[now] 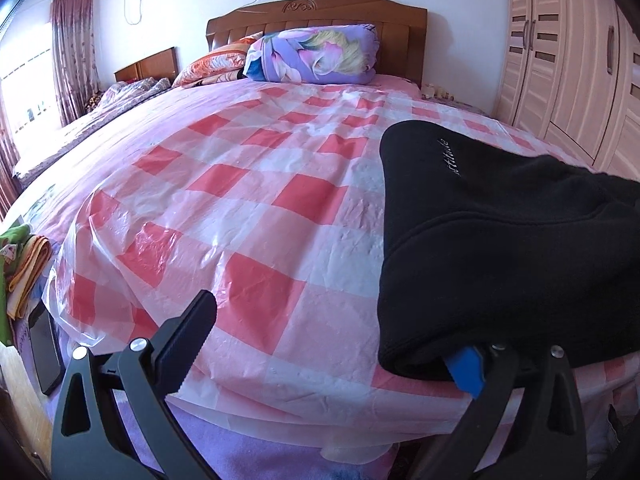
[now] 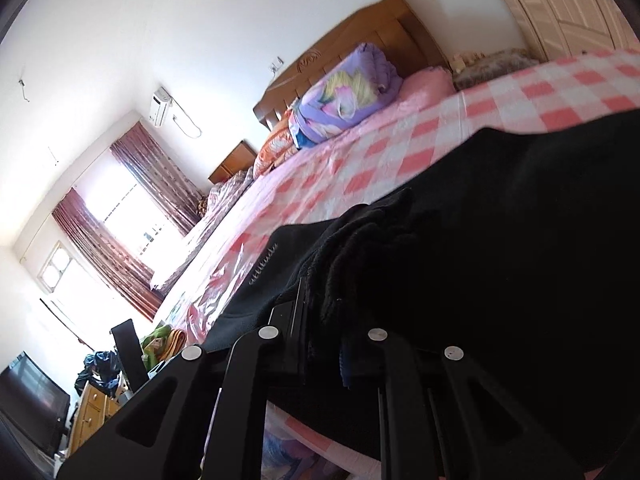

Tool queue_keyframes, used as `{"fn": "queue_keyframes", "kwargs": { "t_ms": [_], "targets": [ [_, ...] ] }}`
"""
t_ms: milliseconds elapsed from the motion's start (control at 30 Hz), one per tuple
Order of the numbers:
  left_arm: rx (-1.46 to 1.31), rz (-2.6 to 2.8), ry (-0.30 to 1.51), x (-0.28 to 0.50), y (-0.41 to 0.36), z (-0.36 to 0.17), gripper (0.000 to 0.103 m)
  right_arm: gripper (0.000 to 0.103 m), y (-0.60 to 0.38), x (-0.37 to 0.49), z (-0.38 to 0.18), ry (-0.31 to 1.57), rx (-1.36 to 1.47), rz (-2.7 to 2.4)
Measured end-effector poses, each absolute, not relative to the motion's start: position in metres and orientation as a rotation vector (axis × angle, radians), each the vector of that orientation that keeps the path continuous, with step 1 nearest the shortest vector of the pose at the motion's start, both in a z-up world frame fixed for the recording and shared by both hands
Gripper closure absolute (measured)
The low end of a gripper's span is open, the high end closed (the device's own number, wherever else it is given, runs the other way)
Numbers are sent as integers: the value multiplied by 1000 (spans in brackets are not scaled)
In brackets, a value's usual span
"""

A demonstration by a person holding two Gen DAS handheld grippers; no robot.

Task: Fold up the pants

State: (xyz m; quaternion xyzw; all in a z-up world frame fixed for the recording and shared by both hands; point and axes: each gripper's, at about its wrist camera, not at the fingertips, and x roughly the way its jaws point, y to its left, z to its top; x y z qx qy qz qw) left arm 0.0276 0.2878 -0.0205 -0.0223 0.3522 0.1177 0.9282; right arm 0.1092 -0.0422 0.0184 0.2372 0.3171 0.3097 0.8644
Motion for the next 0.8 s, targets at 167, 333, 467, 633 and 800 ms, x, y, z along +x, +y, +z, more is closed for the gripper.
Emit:
{"fn": "queue_keyframes", "kwargs": {
  "t_ms": [167,333,467,633,800],
  "targets": [
    [34,222,754,36,267,-33,1,95,-82,123,-50,824,613,541],
    [37,227,758,37,266,-27,1,95,-92,107,-17,718,580,562],
    [80,219,751,37,256,-26,1,95,-100,105,-17,718,555,527],
    [7,211,788,42,266,-33,1,95,-101,106,-43,790,586,511],
    [55,203,792,39,261,-30,1,94,-105,108,-48,823,636,521]
  ]
}}
